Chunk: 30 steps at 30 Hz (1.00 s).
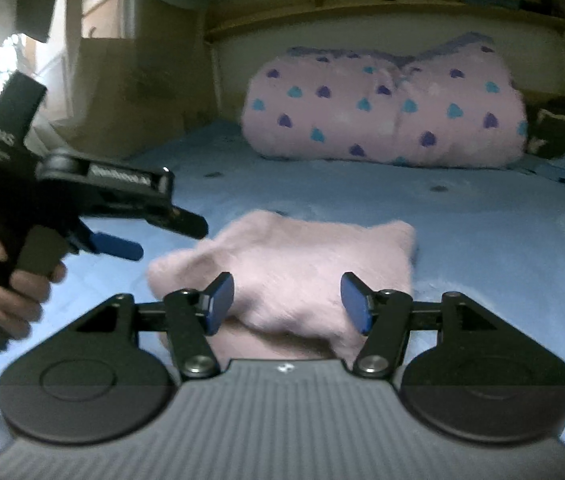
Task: Fold small clothes
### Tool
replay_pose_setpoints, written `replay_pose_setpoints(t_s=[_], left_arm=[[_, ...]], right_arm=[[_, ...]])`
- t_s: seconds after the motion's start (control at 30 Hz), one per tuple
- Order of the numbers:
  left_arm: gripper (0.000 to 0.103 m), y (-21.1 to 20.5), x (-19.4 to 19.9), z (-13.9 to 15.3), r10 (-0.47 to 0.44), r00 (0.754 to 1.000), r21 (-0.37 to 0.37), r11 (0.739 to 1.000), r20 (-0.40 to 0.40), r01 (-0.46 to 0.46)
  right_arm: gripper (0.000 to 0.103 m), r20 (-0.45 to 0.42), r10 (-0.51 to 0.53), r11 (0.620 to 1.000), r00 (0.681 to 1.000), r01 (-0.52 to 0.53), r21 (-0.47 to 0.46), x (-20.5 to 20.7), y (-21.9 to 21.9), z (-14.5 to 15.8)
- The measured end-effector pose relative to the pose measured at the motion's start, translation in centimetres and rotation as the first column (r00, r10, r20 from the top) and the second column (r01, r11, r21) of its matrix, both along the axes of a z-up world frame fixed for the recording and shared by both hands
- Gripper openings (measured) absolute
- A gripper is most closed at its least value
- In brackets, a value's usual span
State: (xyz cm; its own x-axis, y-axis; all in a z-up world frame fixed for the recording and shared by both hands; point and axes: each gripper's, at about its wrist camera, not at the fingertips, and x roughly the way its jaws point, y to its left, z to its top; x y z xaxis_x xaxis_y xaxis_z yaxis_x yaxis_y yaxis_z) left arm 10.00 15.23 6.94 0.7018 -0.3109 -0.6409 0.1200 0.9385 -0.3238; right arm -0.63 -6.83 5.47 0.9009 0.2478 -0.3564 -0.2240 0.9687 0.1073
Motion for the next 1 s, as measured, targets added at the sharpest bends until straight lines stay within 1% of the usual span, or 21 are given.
replay_pose_setpoints(t_s=[0.07, 0.1, 0.13, 0.2, 0.27, 0.3, 0.4, 0.47, 0.5, 0.6, 0.67, 0.8, 0.9, 0.93, 0.97, 1.0], left_arm=[[0.081, -0.8, 0.4, -0.8, -0.012, 1.0, 0.015, 1.0, -0.022, 0.012], [0.078, -1.1, 0.5, -1.3, -0.011, 0.999, 0.024, 1.0, -0.036, 0.012], [0.068, -1.3, 0.7, -1.7, -0.007, 0.999, 0.028, 1.0, -0.042, 0.008], [0.036, -1.4, 0.7, -2.0, -0.011, 0.999, -0.002, 1.0, -0.032, 0.011], [0.023, -1.3, 0.5, -1.7, -0.01, 1.0, 0.0, 1.0, 0.001, 0.01], [0.019, -1.2, 0.2, -1.4, -0.008, 1.0, -0.004, 1.0, 0.017, 0.009], [0.017, -0.1, -1.4, 0.0, 0.012, 0.997, -0.04, 0.999, 0.073, -0.009], [0.017, 0.8, -2.3, 0.5, 0.023, 0.996, -0.05, 0.999, 0.087, -0.019], [0.017, 1.3, -2.5, 0.4, 0.026, 0.997, -0.046, 0.999, 0.075, -0.022], [0.017, 2.1, -2.3, -1.2, 0.049, 0.999, -0.018, 0.999, -0.009, -0.049], [0.017, 2.3, -2.1, -2.1, 0.04, 0.998, 0.006, 0.999, -0.049, -0.04], [0.018, 1.7, -2.2, -2.2, 0.011, 0.999, 0.053, 0.999, -0.031, -0.009], [0.02, 1.4, -1.9, -2.1, 0.014, 1.0, 0.036, 0.999, -0.026, -0.013], [0.027, 1.4, -1.7, -2.1, 0.017, 1.0, 0.029, 0.999, -0.026, -0.016], [0.038, 1.4, -1.6, -2.0, 0.022, 0.999, 0.02, 1.0, -0.028, -0.021], [0.053, 1.4, -1.5, -1.9, 0.027, 0.999, 0.01, 1.0, -0.029, -0.027]], right_arm=[[0.062, -0.022, -0.028, 1.0, 0.999, 0.029, 0.001, -0.1, -0.6, -0.7], [0.062, -0.034, -0.039, 0.999, 0.999, 0.039, 0.004, -0.1, -0.9, -1.0], [0.062, -0.042, -0.044, 0.999, 0.998, 0.044, 0.006, -0.1, -1.0, -1.3], [0.062, -0.055, -0.048, 0.999, 0.997, 0.048, -0.002, -0.3, -1.3, -1.8], [0.062, -0.068, -0.055, 0.998, 0.996, 0.054, -0.019, -0.2, -1.2, -2.2], [0.062, -0.075, -0.06, 0.998, 0.995, 0.059, -0.025, 0.0, -1.1, -2.4], [0.062, -0.079, -0.067, 0.997, 0.995, 0.064, -0.033, 0.2, -0.9, -2.5], [0.062, -0.069, -0.072, 0.997, 0.995, 0.069, -0.039, 0.1, -0.8, -2.4], [0.062, -0.058, -0.069, 0.997, 0.996, 0.067, -0.038, 0.0, -0.7, -2.2], [0.062, -0.036, -0.046, 0.998, 0.998, 0.044, -0.041, -0.4, -0.2, -1.9], [0.062, -0.036, -0.036, 0.998, 0.999, 0.034, -0.05, -0.4, 0.1, -2.0], [0.063, -0.044, -0.028, 0.998, 0.999, 0.026, -0.048, -0.4, 0.4, -2.5], [0.064, -0.054, -0.027, 0.999, 0.998, 0.025, -0.044, -0.2, 0.3, -2.4], [0.064, -0.058, -0.027, 0.999, 0.998, 0.025, -0.031, -0.1, 0.1, -2.3], [0.064, -0.061, -0.027, 1.0, 0.998, 0.027, -0.015, -0.1, -0.2, -2.2], [0.064, -0.068, -0.03, 0.999, 0.997, 0.031, 0.01, -0.1, -0.6, -2.0]])
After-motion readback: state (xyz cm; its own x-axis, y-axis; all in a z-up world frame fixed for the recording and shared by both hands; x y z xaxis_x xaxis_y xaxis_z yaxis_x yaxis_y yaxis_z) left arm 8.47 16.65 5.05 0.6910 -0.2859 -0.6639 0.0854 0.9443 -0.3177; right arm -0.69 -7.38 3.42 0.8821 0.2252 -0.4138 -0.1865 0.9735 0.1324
